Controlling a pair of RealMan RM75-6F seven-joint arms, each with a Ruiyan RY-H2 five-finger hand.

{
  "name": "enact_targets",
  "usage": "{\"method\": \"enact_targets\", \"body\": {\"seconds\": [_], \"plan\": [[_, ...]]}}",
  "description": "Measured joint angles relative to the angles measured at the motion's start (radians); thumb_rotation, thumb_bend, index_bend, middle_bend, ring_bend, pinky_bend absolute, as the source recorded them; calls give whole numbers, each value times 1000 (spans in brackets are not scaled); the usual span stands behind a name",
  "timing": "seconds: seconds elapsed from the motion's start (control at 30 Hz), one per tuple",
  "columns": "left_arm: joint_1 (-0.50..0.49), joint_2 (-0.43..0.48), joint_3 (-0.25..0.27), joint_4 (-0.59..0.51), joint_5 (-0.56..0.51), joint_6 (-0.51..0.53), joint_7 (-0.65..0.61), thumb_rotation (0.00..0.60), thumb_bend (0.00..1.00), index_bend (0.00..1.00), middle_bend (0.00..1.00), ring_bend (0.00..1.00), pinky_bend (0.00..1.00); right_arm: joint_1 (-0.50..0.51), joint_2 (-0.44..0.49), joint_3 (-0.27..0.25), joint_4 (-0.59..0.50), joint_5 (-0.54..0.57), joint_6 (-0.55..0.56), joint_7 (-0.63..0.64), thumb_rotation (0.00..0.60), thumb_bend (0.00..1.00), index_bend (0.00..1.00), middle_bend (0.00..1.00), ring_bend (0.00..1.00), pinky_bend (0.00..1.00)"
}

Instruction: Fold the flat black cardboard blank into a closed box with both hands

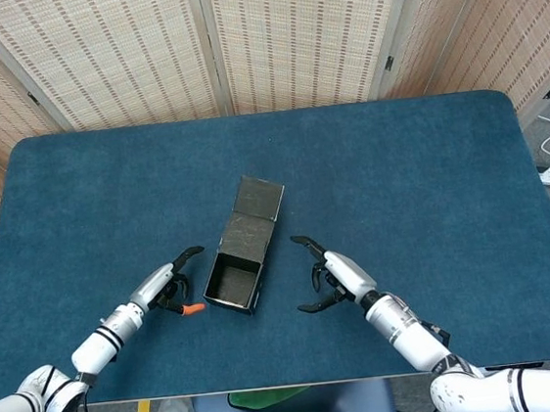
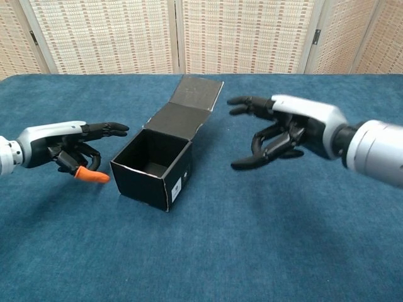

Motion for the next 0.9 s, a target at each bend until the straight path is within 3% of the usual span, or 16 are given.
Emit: {"method": "enact_targets", "body": {"seconds": [0.17, 0.7, 0.8, 0.9], "plan": [[-39, -65, 1, 90, 41, -28, -109, 600, 217, 0, 0, 644, 925, -19, 60, 38, -87, -22, 66, -7, 600, 0, 0, 45, 599, 1000], [-73, -123, 34, 167, 85, -41, -254, 600, 218, 3, 6, 644, 923, -16, 61, 23, -71, -24, 95, 11, 600, 0, 0, 71, 603, 1000], [-75, -131, 32, 171, 77, -48, -271, 600, 219, 118, 104, 644, 921, -21, 59, 18, -67, -27, 107, 11, 600, 0, 0, 87, 605, 1000], [-73, -139, 24, 170, 61, -52, -296, 600, 219, 305, 313, 645, 920, -29, 57, 0, -59, -21, 112, 5, 600, 0, 0, 102, 606, 1000]]}}
